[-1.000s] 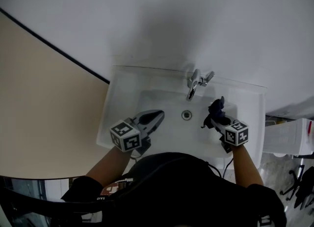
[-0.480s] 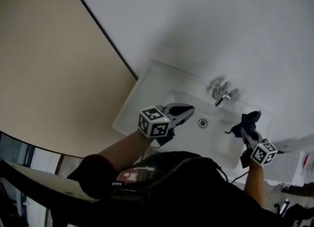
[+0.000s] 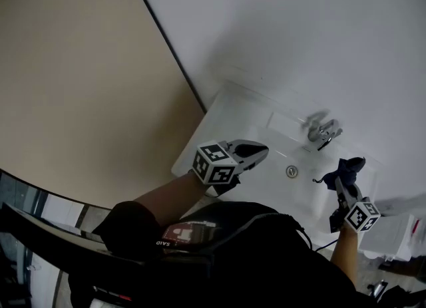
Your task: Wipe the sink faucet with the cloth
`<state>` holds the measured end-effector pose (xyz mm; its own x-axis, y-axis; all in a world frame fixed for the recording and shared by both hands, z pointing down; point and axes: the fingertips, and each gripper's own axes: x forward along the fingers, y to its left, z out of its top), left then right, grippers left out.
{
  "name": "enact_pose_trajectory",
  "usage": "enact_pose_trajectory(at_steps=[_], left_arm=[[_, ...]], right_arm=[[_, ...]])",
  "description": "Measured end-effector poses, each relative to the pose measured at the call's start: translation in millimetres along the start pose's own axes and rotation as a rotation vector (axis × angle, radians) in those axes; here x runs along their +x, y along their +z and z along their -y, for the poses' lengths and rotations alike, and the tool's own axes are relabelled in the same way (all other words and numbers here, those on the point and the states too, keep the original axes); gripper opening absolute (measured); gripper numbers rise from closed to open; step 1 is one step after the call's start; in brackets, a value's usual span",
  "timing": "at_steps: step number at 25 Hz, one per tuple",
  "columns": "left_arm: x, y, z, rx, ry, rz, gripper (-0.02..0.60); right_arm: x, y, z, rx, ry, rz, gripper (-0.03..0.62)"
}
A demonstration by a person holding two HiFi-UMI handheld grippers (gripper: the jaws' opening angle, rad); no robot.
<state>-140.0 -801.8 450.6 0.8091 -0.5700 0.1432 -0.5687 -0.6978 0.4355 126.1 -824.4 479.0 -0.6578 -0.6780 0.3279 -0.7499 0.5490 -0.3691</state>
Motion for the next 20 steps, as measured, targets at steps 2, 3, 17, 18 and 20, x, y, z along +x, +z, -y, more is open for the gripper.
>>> enact_pose_trajectory(at_steps=[2, 3, 17, 18, 20], left_arm=[[0, -4, 3, -0.009, 0.026, 0.018, 0.0], [2, -4, 4, -0.02, 0.041, 0.034, 0.0], [44, -2, 20, -0.049, 0.024, 0.045, 0.0], [45, -2, 20, -0.05, 0.02, 0.044, 0.0], [46, -2, 18, -0.05, 0.015, 0.044, 0.0]], right_arm=[[-10, -6, 10, 0.014, -0.006, 0.001, 0.101], [-12, -6, 17, 0.02, -0.008, -0.006, 0.101], [-19, -7, 49, -0.007, 0.0, -0.044, 0.1], [-19, -9, 49, -0.004, -0.001, -0.046, 0.1], [-16, -11, 49, -0.004, -0.001, -0.047, 0.1]])
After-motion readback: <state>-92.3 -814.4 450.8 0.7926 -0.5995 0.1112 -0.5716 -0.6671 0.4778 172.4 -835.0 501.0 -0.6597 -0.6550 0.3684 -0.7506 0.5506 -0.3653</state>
